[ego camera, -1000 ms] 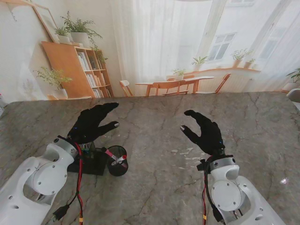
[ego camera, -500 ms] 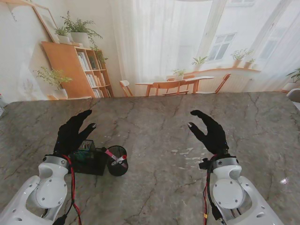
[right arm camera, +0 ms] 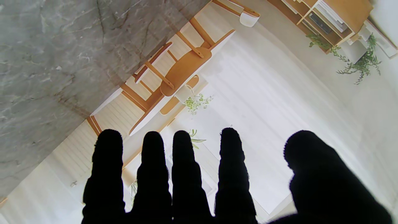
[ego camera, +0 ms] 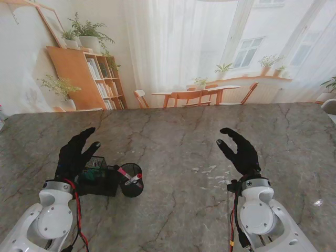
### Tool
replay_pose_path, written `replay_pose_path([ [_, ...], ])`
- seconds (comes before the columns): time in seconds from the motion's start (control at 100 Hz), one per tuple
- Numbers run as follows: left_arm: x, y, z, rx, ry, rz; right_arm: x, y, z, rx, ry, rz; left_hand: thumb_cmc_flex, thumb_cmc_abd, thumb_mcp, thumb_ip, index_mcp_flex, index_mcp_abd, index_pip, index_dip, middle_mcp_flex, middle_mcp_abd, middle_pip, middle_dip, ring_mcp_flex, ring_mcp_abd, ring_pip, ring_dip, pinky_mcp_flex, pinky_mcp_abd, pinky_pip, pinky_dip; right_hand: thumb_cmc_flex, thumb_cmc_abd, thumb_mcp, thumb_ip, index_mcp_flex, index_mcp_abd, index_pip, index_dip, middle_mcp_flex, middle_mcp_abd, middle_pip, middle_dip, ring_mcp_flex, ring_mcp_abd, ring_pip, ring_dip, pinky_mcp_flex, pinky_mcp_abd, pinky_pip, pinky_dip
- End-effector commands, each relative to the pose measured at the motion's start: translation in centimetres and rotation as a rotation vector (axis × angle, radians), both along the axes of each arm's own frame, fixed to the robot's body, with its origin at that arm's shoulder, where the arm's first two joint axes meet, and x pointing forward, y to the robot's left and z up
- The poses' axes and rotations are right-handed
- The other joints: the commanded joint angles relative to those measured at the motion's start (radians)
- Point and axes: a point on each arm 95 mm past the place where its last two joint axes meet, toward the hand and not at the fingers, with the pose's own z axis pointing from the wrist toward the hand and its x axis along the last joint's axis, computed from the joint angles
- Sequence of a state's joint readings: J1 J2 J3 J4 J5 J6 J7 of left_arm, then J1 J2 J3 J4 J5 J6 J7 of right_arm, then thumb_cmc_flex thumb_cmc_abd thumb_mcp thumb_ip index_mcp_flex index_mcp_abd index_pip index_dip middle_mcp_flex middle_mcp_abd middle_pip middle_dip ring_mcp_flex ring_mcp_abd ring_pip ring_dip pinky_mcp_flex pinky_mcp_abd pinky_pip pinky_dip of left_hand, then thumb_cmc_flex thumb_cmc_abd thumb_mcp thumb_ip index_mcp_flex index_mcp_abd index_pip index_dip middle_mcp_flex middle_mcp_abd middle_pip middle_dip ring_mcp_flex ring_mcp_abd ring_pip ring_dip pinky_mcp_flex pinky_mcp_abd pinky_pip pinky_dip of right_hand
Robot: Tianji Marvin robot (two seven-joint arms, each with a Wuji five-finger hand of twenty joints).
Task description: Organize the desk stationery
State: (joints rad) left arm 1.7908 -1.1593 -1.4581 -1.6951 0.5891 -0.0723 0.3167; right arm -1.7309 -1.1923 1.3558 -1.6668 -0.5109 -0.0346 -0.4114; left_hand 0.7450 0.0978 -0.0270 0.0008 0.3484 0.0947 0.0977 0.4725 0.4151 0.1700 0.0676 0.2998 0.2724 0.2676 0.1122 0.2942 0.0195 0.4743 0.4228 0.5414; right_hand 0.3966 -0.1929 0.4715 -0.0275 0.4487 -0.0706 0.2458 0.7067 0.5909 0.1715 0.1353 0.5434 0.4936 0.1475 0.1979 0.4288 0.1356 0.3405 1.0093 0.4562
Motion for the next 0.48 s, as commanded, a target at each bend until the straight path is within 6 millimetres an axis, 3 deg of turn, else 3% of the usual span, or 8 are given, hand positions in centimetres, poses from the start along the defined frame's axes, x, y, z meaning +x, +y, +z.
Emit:
replay_pose_path([
  [0.0, -0.32, -0.33, -0.07, -0.009, -0.005, -0.005, -0.06, 0.11, -0.47, 0.0, 0.019, 0.013, 0.01, 0.016, -0.018, -0.05, 0.024, -0.021, 0.005, 0.01, 0.003, -0.007, -0.008, 0.005, 0.008, -0.017, -0.013, 0.008, -0.006, -0.035, -0.031, 0.026, -0.003, 0.004, -0.03, -0.004, 0.001, -0.019, 0.01, -0.021, 0.004, -0.002, 0.017, -0.004, 0.008, -0.006, 0.006, 0.014, 0.001, 0.003, 0.023, 0.025],
  [0.47, -0.61, -0.47, 0.0, 0.009, -0.019, -0.019, -0.19, 0.13, -0.55, 0.001, 0.018, 0.016, 0.006, 0.023, -0.019, -0.051, 0.028, -0.024, 0.006, 0.012, 0.004, -0.008, -0.007, 0.005, 0.015, -0.015, -0.011, 0.011, 0.003, -0.033, -0.035, 0.047, -0.002, 0.004, -0.03, -0.004, 0.004, -0.019, 0.014, -0.021, 0.011, 0.001, 0.018, 0.002, 0.005, -0.006, 0.009, 0.016, -0.003, 0.004, 0.014, 0.044],
])
